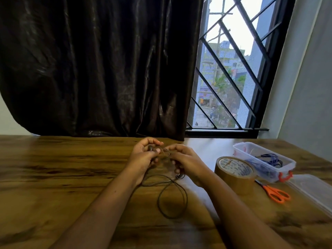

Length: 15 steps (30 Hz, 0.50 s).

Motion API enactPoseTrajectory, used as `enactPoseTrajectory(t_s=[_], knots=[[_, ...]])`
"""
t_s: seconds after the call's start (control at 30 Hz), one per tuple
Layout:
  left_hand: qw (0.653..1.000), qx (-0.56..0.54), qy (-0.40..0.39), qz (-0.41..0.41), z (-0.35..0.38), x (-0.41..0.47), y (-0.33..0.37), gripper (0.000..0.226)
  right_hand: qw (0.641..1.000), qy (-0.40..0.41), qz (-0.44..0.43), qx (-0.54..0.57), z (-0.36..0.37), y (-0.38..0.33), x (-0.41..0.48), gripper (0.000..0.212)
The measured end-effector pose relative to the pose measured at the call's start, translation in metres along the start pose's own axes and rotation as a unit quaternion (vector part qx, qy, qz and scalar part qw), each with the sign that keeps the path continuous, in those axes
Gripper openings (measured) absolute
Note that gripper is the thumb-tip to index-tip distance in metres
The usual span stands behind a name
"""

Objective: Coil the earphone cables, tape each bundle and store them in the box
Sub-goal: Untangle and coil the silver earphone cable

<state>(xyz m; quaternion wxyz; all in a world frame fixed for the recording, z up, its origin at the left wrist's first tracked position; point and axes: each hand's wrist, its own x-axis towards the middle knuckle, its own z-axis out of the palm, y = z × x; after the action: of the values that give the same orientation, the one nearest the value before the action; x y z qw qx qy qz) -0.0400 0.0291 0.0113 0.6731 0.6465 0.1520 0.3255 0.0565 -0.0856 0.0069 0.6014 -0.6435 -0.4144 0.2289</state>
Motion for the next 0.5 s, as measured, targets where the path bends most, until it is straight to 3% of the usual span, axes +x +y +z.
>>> enactPoseTrajectory(t_s=[0.23,0.4,0.5], knots=[[0.989,0.124,0.014,0.08,0.0021,0.003,-0.008,0.021,0.996,0.07,-0.037,-0.037,-0.0099,0.0001,0.0011,0.012],[0.987,0.146,0.009,0.066,0.0063,0.0015,-0.0085,0.017,0.985,0.127,-0.047,-0.111,-0.0099,0.0066,0.0061,0.007],[0.993,0.109,-0.03,0.045,0.0074,0.0011,-0.0066,0.016,0.985,0.112,-0.047,-0.122,-0.0084,0.004,0.0037,0.019]])
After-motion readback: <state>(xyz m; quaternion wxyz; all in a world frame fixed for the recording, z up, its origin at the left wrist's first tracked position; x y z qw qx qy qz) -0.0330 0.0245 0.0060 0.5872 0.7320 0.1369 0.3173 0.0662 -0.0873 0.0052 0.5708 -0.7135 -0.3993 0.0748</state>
